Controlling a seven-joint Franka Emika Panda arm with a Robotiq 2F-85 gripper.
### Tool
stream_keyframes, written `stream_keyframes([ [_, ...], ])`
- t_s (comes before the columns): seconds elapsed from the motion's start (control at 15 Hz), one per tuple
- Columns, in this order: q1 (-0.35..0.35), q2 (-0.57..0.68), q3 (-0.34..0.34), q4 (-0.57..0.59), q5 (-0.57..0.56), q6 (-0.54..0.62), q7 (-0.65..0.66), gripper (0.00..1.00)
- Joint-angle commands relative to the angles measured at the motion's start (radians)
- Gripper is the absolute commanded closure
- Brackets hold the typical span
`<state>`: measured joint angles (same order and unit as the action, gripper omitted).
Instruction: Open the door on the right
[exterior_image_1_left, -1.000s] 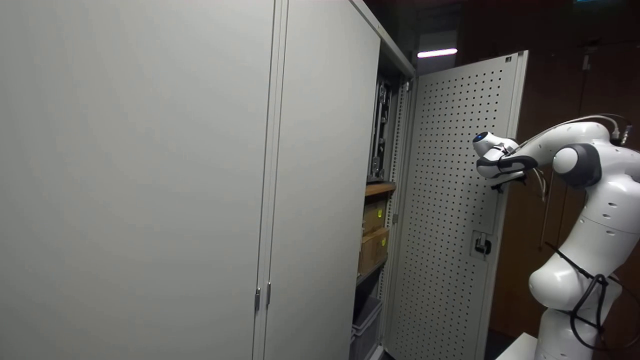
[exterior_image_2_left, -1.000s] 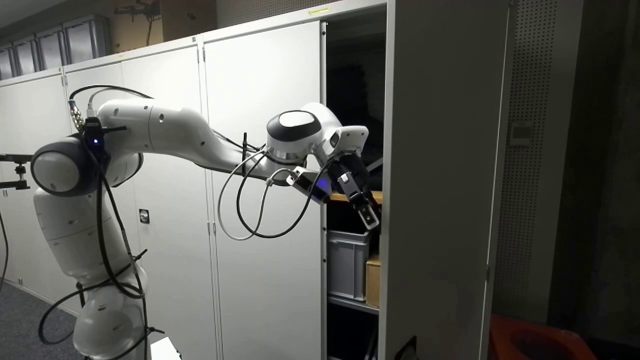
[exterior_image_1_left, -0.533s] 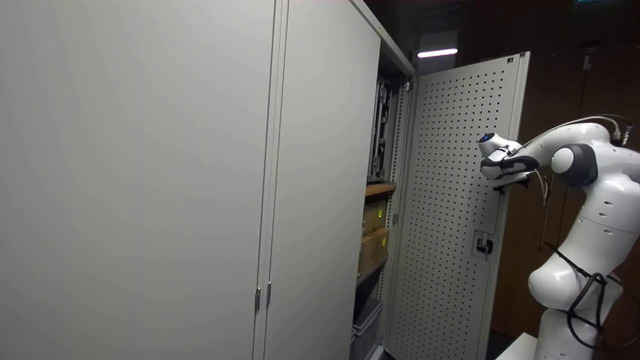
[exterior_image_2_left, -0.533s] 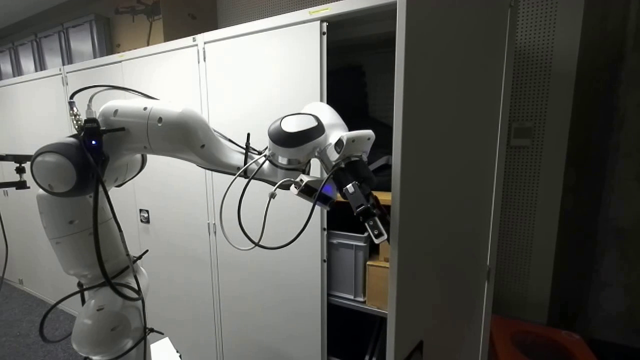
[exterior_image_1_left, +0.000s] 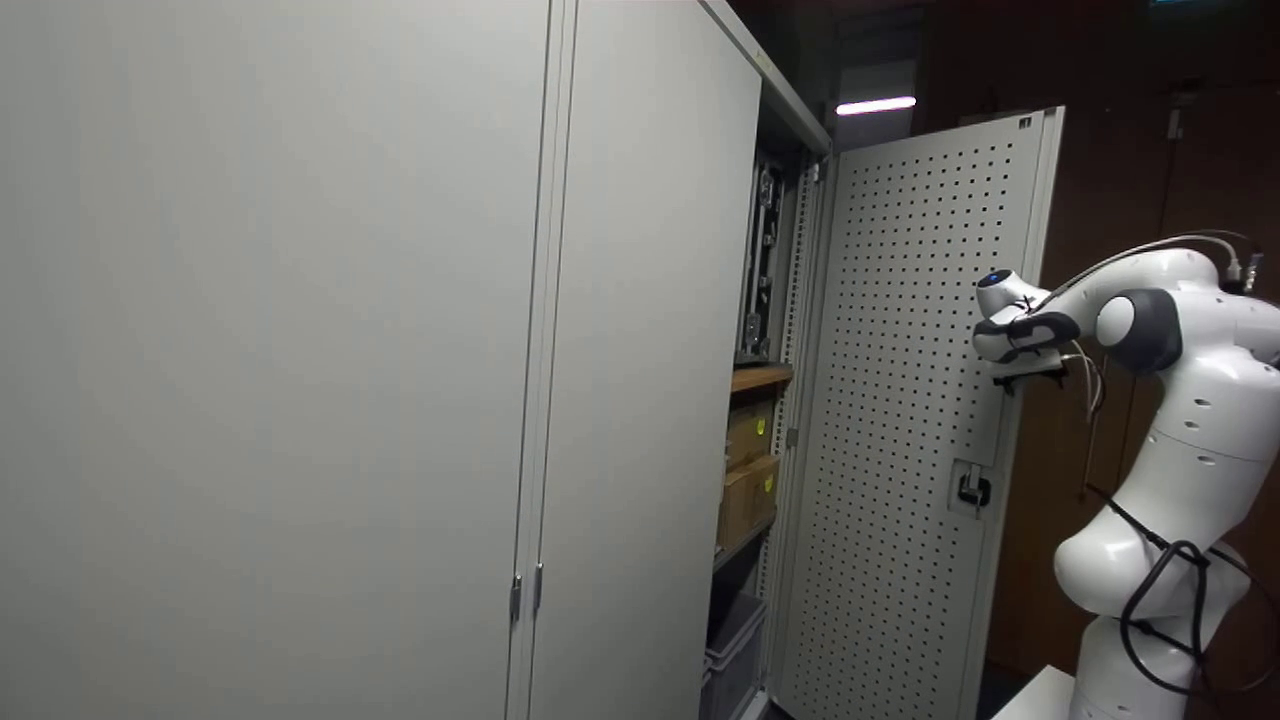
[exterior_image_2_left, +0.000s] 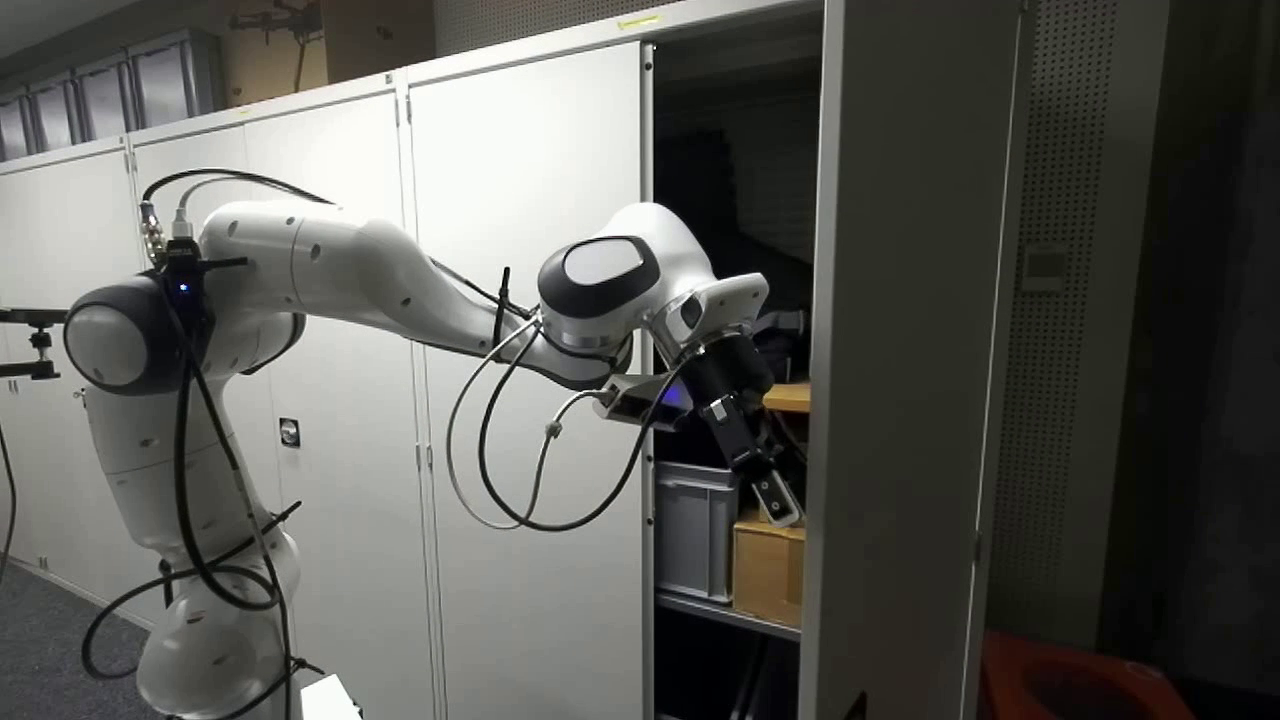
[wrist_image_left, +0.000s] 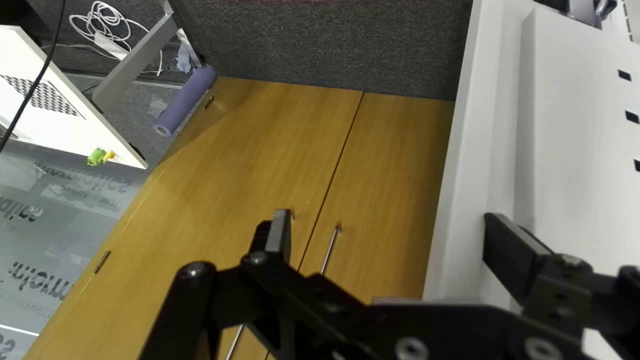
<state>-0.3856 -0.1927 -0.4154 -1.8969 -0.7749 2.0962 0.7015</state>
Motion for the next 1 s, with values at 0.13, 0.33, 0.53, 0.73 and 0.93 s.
stream_keyframes([
  [0.13,-0.071,0.0,-0.029,-0.002,0.035,-0.003,-0.026,0.0],
  [0.33,-0.085,-0.003,-0.031,-0.004,0.053,0.0,-0.028,0.0],
  [0.53,-0.089,0.001,-0.029,-0.004,0.065,0.004,-0.028,0.0],
  [0.73,-0.084,0.003,-0.023,-0.002,0.072,0.0,-0.035,0.0],
  [0.93,-0.077,0.002,-0.012,-0.006,0.064,-0.002,-0.034,0.0],
])
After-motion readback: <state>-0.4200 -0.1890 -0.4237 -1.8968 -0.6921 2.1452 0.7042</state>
